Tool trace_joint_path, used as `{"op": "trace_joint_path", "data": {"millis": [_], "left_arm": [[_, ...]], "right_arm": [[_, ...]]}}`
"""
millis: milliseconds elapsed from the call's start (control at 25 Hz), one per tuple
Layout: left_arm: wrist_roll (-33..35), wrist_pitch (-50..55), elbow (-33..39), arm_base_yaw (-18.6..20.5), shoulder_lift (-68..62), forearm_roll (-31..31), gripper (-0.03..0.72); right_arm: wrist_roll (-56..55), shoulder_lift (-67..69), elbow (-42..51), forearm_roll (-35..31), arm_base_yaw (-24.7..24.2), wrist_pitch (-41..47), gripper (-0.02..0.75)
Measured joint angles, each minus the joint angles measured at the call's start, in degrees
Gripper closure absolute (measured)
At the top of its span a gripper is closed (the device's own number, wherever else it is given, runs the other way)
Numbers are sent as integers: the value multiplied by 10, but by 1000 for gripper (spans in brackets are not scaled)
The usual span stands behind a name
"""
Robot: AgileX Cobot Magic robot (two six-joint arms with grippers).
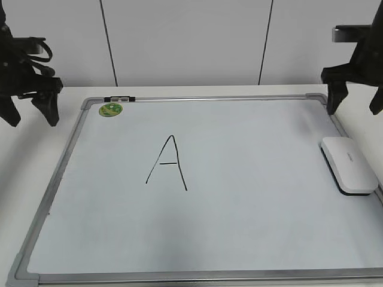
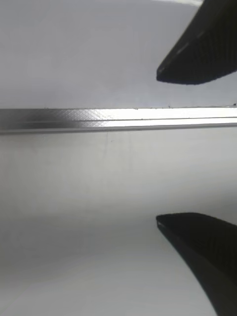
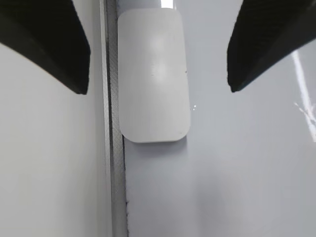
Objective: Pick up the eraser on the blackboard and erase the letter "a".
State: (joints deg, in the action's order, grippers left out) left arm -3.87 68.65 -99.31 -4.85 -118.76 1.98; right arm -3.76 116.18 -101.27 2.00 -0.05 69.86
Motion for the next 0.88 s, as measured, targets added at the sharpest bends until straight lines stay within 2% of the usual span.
{"op": "trace_joint_path", "data": {"millis": [360,880], "left_arm": [[0,13,0,-1,57,2,188],[-5,22,6,-76,230,-62,214]], "right_arm": [[-6,-95,0,-37,0,4,173],[-8,-216,84,-102,5,12,183]]}}
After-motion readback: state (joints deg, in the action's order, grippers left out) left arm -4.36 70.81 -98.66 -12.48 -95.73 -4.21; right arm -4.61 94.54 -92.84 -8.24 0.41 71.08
